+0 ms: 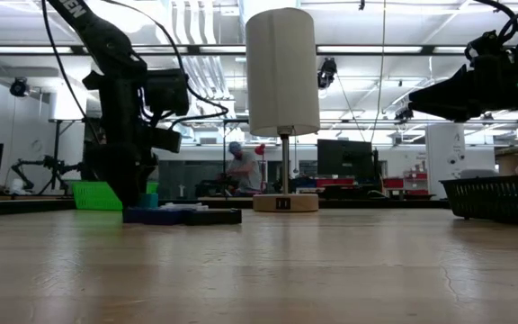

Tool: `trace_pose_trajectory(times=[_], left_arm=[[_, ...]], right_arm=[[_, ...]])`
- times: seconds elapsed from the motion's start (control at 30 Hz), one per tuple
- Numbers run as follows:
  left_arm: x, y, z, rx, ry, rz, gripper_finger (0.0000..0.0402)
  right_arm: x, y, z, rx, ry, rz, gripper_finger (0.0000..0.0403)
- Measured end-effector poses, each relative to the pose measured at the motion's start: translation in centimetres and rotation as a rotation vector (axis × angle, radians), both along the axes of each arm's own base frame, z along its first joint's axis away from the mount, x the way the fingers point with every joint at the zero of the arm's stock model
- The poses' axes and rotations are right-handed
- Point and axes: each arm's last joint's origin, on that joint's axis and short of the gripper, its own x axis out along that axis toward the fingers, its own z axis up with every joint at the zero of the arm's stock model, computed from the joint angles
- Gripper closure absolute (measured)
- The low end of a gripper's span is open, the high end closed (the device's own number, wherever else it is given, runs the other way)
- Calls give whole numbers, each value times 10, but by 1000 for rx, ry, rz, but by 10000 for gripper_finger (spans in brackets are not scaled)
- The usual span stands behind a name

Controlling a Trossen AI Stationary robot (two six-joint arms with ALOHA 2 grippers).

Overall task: Pick & Place Office items
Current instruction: Put the light blue digital clock into the green bin

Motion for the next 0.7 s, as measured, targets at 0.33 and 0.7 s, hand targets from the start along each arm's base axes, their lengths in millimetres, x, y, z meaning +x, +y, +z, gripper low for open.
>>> trace_pose_trajectory(times=[0.33, 0.7], left_arm=[[2, 1, 1, 8, -25, 7, 288], [3, 2, 1, 8, -34, 19, 353]], right_arm=[[0, 0, 0, 0, 0, 0, 53], [0, 0, 0, 0, 0, 0, 62]])
